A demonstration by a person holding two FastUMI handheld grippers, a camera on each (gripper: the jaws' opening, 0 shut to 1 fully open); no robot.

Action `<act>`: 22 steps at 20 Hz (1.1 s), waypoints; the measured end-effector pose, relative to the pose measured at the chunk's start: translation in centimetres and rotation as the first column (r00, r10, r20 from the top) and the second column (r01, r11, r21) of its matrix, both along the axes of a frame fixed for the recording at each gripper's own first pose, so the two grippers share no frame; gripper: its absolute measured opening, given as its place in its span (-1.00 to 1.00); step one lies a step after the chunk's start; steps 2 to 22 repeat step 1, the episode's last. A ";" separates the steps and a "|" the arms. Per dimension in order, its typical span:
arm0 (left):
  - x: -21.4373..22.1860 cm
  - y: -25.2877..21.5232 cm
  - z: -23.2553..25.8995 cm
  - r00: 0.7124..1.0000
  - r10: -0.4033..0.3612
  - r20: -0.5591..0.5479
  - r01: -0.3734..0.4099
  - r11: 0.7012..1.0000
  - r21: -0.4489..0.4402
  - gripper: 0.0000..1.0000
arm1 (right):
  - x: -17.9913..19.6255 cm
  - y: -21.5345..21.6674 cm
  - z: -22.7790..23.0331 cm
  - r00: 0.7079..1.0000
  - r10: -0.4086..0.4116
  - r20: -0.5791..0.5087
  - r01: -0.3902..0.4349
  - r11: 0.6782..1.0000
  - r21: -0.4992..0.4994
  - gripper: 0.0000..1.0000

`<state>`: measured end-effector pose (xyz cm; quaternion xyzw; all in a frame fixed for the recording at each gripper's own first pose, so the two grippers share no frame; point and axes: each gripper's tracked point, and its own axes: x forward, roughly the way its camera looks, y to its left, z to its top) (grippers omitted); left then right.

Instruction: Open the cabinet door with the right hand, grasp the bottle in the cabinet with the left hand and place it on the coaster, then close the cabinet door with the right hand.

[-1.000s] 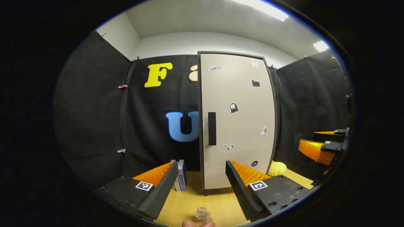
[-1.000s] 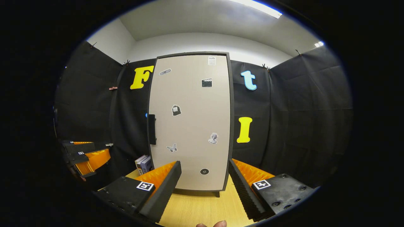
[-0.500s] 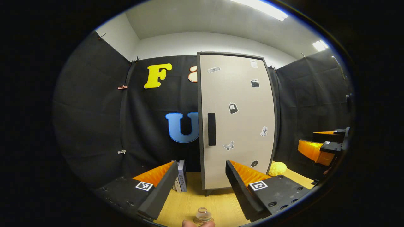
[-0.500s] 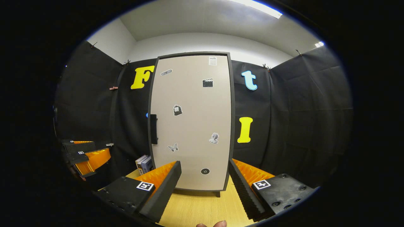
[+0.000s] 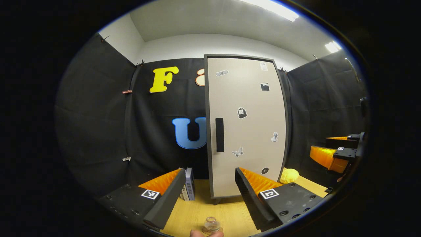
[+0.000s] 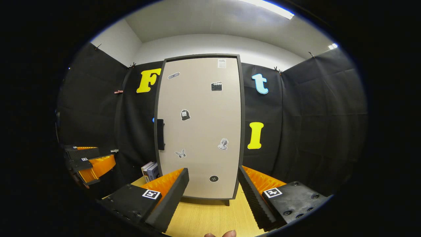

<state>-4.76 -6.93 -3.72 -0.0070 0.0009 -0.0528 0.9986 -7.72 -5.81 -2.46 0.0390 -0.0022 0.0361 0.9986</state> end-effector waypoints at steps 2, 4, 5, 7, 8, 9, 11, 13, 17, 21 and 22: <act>0.0 -0.1 0.0 1.000 0.000 0.000 0.000 1.000 0.001 0.89 | 0.0 -0.1 0.1 1.000 -0.001 0.002 0.001 1.000 0.000 0.95; 0.0 -0.1 0.0 1.000 0.000 0.000 0.000 1.000 0.001 0.89 | 0.0 -0.1 0.1 1.000 -0.001 0.002 0.001 1.000 0.000 0.95; 0.0 -0.1 0.0 1.000 0.000 0.000 0.000 1.000 0.001 0.89 | 0.0 -0.1 0.1 1.000 -0.001 0.002 0.001 1.000 0.000 0.95; 0.0 -0.1 0.0 1.000 0.000 0.000 0.000 1.000 0.001 0.89 | 0.0 -0.1 0.1 1.000 -0.001 0.002 0.001 1.000 0.000 0.95; 0.0 -0.1 0.0 1.000 0.000 0.000 0.000 1.000 0.001 0.89 | 0.0 -0.1 0.1 1.000 -0.001 0.002 0.001 1.000 0.000 0.95; 0.0 -0.1 0.0 1.000 0.000 0.000 0.000 1.000 0.001 0.89 | 0.0 -0.1 0.1 1.000 -0.001 0.002 0.001 1.000 0.000 0.95; 0.0 -0.1 0.0 1.000 0.000 0.000 0.000 1.000 0.001 0.89 | 0.0 -0.1 0.1 1.000 -0.001 0.002 0.001 1.000 0.000 0.95; 0.0 -0.1 0.0 1.000 0.000 0.000 0.000 1.000 0.001 0.89 | 0.0 -0.1 0.1 1.000 -0.001 0.002 0.001 1.000 0.000 0.95; 0.0 -0.1 0.0 1.000 0.000 0.000 0.000 1.000 0.001 0.89 | 0.0 -0.1 0.1 1.000 -0.001 0.002 0.001 1.000 0.000 0.95; 0.0 -0.1 0.0 1.000 0.000 0.000 0.000 1.000 0.001 0.89 | 0.0 -0.1 0.1 1.000 -0.001 0.002 0.001 1.000 0.000 0.95; 0.0 -0.1 0.0 1.000 0.000 0.000 0.000 1.000 0.001 0.89 | 0.0 -0.1 0.1 1.000 -0.001 0.002 0.001 1.000 0.000 0.95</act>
